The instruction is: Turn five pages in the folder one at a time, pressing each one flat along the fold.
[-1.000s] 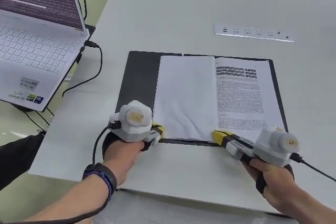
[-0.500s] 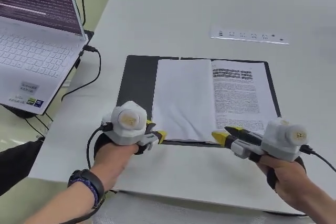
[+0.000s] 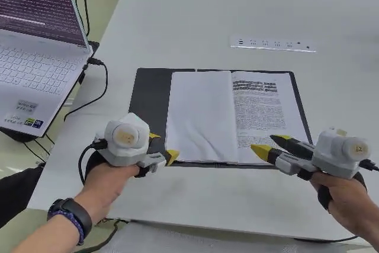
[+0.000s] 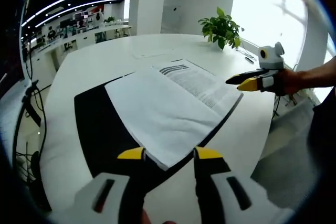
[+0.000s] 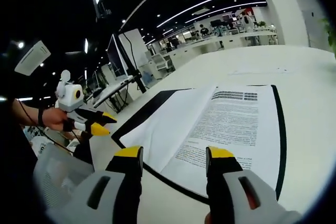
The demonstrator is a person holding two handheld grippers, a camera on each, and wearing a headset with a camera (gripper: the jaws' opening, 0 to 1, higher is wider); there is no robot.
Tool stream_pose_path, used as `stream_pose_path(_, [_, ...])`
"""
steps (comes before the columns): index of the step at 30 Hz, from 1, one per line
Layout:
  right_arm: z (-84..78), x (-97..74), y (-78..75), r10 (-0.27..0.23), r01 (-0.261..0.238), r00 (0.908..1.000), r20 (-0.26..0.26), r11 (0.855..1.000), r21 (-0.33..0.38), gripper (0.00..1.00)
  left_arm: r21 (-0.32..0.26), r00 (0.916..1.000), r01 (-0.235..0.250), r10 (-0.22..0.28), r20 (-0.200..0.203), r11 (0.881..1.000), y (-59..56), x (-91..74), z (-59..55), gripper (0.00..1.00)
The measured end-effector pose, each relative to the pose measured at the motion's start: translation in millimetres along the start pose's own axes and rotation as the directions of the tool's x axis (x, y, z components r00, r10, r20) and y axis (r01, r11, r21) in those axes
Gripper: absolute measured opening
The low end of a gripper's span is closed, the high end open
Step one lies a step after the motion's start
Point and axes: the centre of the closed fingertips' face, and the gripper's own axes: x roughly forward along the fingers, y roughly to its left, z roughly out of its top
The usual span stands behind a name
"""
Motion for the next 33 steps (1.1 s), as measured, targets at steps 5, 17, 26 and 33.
stream_pose_path(5, [6.8,-15.5,-1.7,-0.019,0.019,0.9998,0.01,1.0,-0.021,0.54,0.011,0.9996,-0.002,0.002,0.027,1.0,-2.0,-13.0,9.5,0.41])
stream_pose_path(17, [13.7,-57.0,-7.9,-0.108,0.109,0.9926,0.056,0.994,-0.018,0.61,-0.043,0.9937,0.009,-0.004,0.112,0.999,-6.3,-41.0,29.6,0.53])
stream_pose_path(26, [8.8,-64.6,-3.7,-0.137,0.138,0.9887,0.061,0.99,-0.012,0.64,-0.057,0.9907,-0.019,0.027,0.134,0.998,-6.9,-54.4,31.5,0.56])
stream_pose_path(33, [4.4,-66.5,-0.9,-0.132,0.132,0.9895,0.06,0.991,-0.004,0.64,-0.067,0.9912,-0.035,0.044,0.125,0.997,-15.4,-54.3,27.2,0.58])
